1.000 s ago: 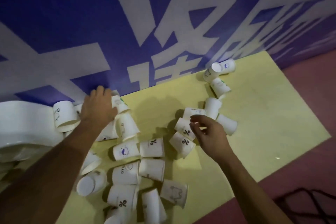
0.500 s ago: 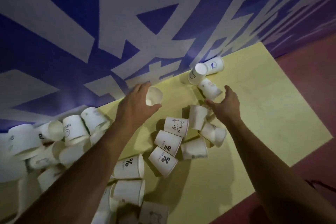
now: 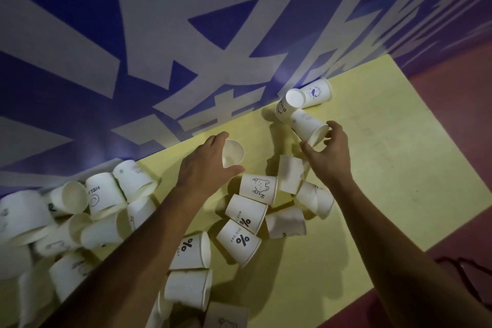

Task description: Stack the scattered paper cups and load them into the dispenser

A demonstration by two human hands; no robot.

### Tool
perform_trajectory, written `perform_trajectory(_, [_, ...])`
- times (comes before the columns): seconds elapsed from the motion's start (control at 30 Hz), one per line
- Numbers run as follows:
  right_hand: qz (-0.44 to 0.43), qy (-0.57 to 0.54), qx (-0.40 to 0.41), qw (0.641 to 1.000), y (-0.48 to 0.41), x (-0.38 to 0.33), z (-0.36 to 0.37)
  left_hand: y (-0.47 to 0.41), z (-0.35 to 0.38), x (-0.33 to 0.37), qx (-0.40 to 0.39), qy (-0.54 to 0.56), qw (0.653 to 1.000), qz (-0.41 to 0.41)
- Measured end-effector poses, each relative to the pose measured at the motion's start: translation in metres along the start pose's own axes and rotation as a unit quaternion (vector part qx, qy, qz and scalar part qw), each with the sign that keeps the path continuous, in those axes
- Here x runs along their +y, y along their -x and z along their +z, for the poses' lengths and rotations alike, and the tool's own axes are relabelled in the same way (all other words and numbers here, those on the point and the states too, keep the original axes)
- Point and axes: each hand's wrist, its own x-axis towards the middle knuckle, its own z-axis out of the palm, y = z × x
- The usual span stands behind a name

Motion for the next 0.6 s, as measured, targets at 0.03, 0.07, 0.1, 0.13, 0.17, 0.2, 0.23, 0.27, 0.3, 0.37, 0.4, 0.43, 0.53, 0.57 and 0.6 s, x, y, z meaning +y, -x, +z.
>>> perform_trajectory(0.03, [-0.020, -0.007, 0.004, 1.000, 0.007, -0.007, -0.003, 0.004, -0.002, -0.001, 0.007, 0.010, 1.000, -0.002])
perform_trajectory(0.07, [-0.040, -0.018, 0.006, 0.999, 0.015, -0.014, -0.005, 0.010, -0.005, -0.002, 0.019, 0.026, 0.999, -0.003])
perform_trajectory(0.1, [-0.061, -0.025, 0.005, 0.998, 0.023, -0.022, -0.008, 0.016, -0.007, -0.004, 0.032, 0.047, 0.998, -0.002])
perform_trajectory(0.13, [-0.083, -0.030, 0.002, 0.996, 0.031, -0.031, -0.010, 0.022, -0.009, -0.006, 0.045, 0.068, 0.997, 0.000])
perform_trajectory(0.17, [-0.106, -0.028, -0.001, 0.994, 0.041, -0.041, -0.012, 0.030, -0.012, -0.010, 0.058, 0.087, 0.995, 0.001])
perform_trajectory(0.2, [-0.127, -0.026, -0.007, 0.992, 0.050, -0.052, -0.012, 0.038, -0.015, -0.013, 0.070, 0.104, 0.992, 0.001])
perform_trajectory(0.23, [-0.141, -0.020, -0.014, 0.990, 0.061, -0.064, -0.012, 0.048, -0.019, -0.019, 0.081, 0.120, 0.989, -0.002])
perform_trajectory(0.27, [-0.149, -0.015, -0.023, 0.988, 0.072, -0.075, -0.011, 0.058, -0.023, -0.024, 0.092, 0.134, 0.987, -0.005])
perform_trajectory(0.3, [-0.155, -0.009, -0.030, 0.987, 0.082, -0.086, -0.009, 0.067, -0.026, -0.029, 0.104, 0.144, 0.984, -0.009])
perform_trajectory(0.37, [-0.178, -0.003, -0.040, 0.983, 0.106, -0.107, -0.001, 0.090, -0.035, -0.042, 0.132, 0.160, 0.978, -0.022])
perform_trajectory(0.4, [-0.195, -0.003, -0.045, 0.980, 0.119, -0.117, 0.004, 0.103, -0.039, -0.050, 0.145, 0.170, 0.974, -0.030])
perform_trajectory(0.43, [-0.212, -0.003, -0.051, 0.976, 0.131, -0.126, 0.010, 0.116, -0.044, -0.058, 0.158, 0.182, 0.970, -0.037])
perform_trajectory(0.53, [-0.257, -0.008, -0.066, 0.964, 0.170, -0.155, 0.026, 0.156, -0.057, -0.087, 0.190, 0.213, 0.957, -0.051])
perform_trajectory(0.57, [-0.269, -0.011, -0.073, 0.960, 0.185, -0.167, 0.032, 0.173, -0.061, -0.100, 0.199, 0.220, 0.953, -0.057])
perform_trajectory(0.6, [-0.280, -0.015, -0.080, 0.957, 0.200, -0.178, 0.038, 0.189, -0.065, -0.113, 0.209, 0.226, 0.949, -0.062])
